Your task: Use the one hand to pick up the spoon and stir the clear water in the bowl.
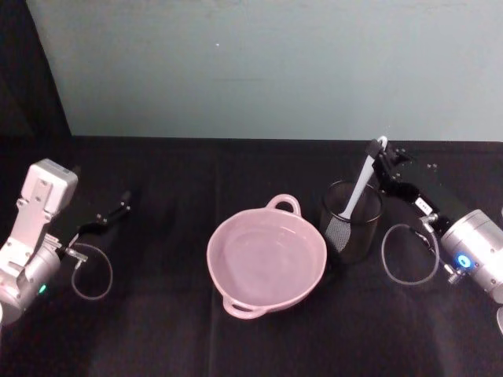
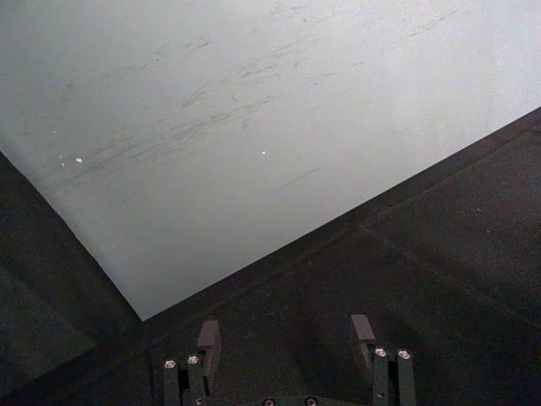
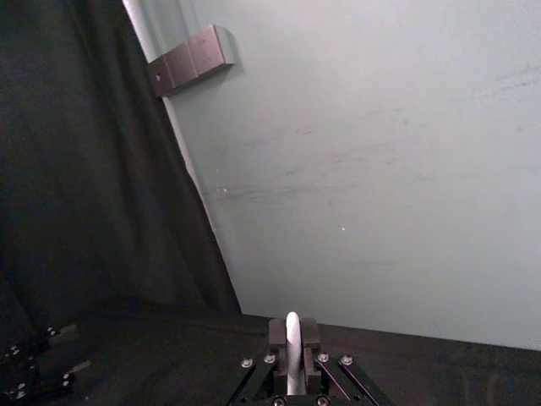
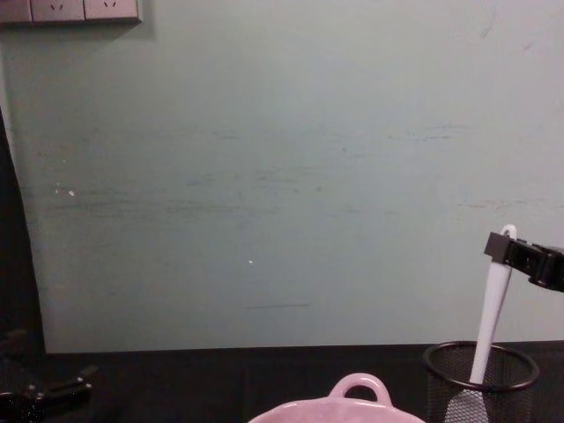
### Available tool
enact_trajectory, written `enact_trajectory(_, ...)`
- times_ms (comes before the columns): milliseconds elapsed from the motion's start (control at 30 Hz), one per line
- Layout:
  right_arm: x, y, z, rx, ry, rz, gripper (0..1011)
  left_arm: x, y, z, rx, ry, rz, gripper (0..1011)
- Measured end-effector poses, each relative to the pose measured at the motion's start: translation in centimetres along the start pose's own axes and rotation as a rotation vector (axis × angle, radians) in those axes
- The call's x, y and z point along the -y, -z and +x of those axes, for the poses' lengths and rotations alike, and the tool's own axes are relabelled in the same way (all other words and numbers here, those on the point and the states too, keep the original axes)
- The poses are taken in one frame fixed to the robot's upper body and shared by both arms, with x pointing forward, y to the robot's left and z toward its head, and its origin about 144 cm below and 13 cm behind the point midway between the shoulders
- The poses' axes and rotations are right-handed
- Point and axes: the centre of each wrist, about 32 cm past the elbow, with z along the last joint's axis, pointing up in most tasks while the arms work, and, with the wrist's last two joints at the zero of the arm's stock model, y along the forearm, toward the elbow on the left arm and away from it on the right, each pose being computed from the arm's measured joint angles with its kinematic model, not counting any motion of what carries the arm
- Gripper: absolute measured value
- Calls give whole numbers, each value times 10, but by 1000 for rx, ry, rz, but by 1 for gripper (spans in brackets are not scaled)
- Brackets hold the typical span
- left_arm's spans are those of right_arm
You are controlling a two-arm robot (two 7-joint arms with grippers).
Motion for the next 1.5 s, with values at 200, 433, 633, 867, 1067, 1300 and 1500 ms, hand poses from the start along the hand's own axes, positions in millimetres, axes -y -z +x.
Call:
enact_trajectory(200,2,6,6,-51,26,8,110,0,0,0,0,0,0,1005)
enact_trajectory(433,8,11,14,-127,64,42,110,0,0,0,0,0,0,1005)
enact_trajectory(633,15,13,19,-140,109,36,110,0,0,0,0,0,0,1005)
enact_trajectory(867,18,14,21,-144,131,27,137,0,0,0,0,0,0,1005)
enact_trajectory(1067,18,15,20,-150,134,26,322,0,0,0,0,0,0,1005)
enact_trajectory(1300,23,13,17,-146,137,-2,536,0,0,0,0,0,0,1005)
enact_trajectory(1500,37,7,10,-116,126,-40,724,0,0,0,0,0,0,1005)
